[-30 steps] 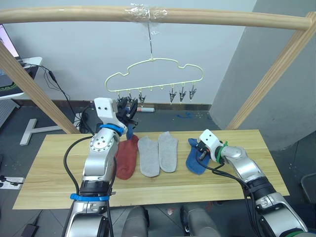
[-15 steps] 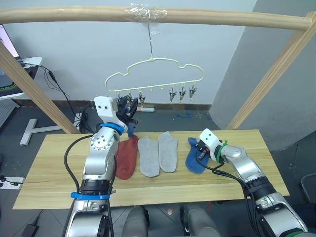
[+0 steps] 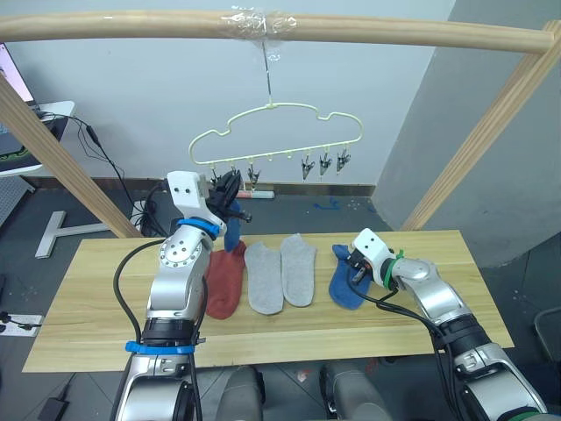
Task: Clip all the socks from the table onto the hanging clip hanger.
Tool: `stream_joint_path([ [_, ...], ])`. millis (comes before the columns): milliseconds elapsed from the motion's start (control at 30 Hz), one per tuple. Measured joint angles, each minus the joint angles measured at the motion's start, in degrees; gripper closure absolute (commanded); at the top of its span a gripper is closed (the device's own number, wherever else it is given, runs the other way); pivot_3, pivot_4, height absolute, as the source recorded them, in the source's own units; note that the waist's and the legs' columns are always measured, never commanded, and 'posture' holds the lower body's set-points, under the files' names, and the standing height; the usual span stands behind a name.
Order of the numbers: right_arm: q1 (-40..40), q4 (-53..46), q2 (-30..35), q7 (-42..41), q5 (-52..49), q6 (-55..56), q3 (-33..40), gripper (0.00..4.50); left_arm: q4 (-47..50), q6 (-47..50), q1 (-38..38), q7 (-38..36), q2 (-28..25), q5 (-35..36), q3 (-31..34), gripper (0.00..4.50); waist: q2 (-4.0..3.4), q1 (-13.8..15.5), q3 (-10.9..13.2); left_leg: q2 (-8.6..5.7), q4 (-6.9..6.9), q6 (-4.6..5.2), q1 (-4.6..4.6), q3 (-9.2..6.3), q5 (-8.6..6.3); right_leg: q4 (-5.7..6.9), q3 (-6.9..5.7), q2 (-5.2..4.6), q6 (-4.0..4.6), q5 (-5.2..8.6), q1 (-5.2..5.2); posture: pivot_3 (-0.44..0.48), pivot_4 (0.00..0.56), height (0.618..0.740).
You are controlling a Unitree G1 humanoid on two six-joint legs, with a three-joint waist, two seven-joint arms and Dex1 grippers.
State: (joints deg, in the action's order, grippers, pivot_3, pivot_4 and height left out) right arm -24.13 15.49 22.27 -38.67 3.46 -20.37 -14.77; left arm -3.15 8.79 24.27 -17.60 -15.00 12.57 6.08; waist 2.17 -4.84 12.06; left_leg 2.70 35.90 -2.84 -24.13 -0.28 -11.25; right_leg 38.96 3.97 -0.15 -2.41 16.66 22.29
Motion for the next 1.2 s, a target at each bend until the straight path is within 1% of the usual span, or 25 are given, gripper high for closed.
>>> stream_joint_path([
  [133,1.0,-7.16,-0.14,-2.97,-0.76,0.56,-0.64,4.5,4.11,6.84,-0.58,-2.16,-0.7,5.79,2.11,4.49,-0.02,-0.12,0.04,0.01,-0.02,0.0,0.0,-0.01,0.0,0.0,0.0,0.0,-0.05,0.03,0.01,-0.095,0.208,0.74],
  [300,1.34,-15.65,-1.47,-6.5,-3.38,1.46,-2.28,4.5,9.4,19.76,-1.89,-4.51,-2.98,17.72,6.94,4.49,-0.01,-0.12,0.11,0.02,-0.02,-0.01,0.0,-0.09,0.0,0.0,-0.06,0.01,-0.06,0.04,0.0,-0.088,0.205,0.74],
  [367,1.0,-17.56,-2.92,-7.33,-4.77,0.44,-2.56,4.5,9.9,26.19,-1.47,-4.41,-3.62,24.87,10.57,4.49,-0.01,-0.17,0.11,0.03,-0.02,0.0,0.01,-0.09,0.0,0.01,-0.06,0.0,-0.06,0.04,0.0,-0.09,0.204,0.74],
  [400,0.36,-18.14,-3.87,-7.38,-5.04,-0.17,-2.86,4.5,9.94,29.65,-1.11,-4.32,-3.85,28.72,12.47,4.49,-0.01,-0.19,0.11,0.03,-0.01,-0.01,0.02,-0.12,0.0,0.01,-0.07,0.0,-0.06,0.04,0.0,-0.09,0.203,0.74],
  [467,-0.96,-18.23,-6.0,-7.01,-5.25,-0.43,-3.1,4.5,9.86,33.9,-0.71,-3.87,-4.09,33.4,14.74,4.49,-0.01,-0.18,0.12,0.03,0.0,-0.01,0.01,-0.15,0.0,0.02,-0.09,0.01,-0.06,0.04,0.0,-0.089,0.201,0.74],
  [600,-3.66,-17.21,-8.74,-5.71,-4.78,-0.4,-4.46,4.5,8.95,39.83,1.11,0.05,-2.99,41.67,18.62,4.49,0.0,-0.09,0.12,0.02,0.0,-0.01,-0.03,-0.19,0.0,0.0,-0.11,0.0,-0.06,0.04,0.0,-0.086,0.198,0.74],
  [633,-4.41,-16.39,-9.6,-5.04,-4.61,-0.22,-4.7,4.5,8.89,41.46,1.45,1.61,-2.29,44.93,19.77,4.49,0.0,-0.07,0.12,0.02,0.0,-0.01,-0.04,-0.22,0.0,-0.01,-0.13,-0.01,-0.03,0.02,0.0,-0.083,0.197,0.74],
  [700,-5.42,-15.3,-10.57,-4.15,-4.36,-0.12,-4.76,4.5,8.9,43.26,1.51,3.39,-1.62,48.16,20.49,4.49,0.01,-0.02,0.13,0.01,-0.01,-0.01,-0.08,-0.29,0.0,-0.02,-0.15,-0.01,0.02,-0.01,0.01,-0.081,0.199,0.74],
  [900,-8.51,-13.05,-12.72,-1.57,-4.01,0.95,-4.66,4.5,9.47,46.05,0.85,7.02,-1.53,54.57,21.02,4.49,0.02,0.05,0.14,0.0,-0.02,-0.02,-0.12,-0.51,0.0,-0.02,-0.22,-0.01,0.09,-0.04,0.03,-0.075,0.2,0.74],
  [1067,-9.74,-12.3,-13.73,-0.7,-4.25,0.96,-4.56,4.5,9.84,46.1,0.02,8.05,-1.69,56.27,20.91,4.49,0.02,0.06,0.14,0.0,-0.01,-0.02,-0.13,-0.52,0.0,-0.02,-0.23,-0.01,0.1,-0.05,0.03,-0.073,0.201,0.74],
  [1200,-11.3,-11.78,-14.62,0.0,-4.82,0.61,-4.2,4.5,10.0,45.7,-0.08,8.11,-1.98,56.31,20.29,4.49,0.02,0.06,0.15,-0.01,-0.02,-0.02,-0.13,-0.51,0.0,-0.02,-0.24,-0.01,0.1,-0.05,0.03,-0.076,0.201,0.74],
])
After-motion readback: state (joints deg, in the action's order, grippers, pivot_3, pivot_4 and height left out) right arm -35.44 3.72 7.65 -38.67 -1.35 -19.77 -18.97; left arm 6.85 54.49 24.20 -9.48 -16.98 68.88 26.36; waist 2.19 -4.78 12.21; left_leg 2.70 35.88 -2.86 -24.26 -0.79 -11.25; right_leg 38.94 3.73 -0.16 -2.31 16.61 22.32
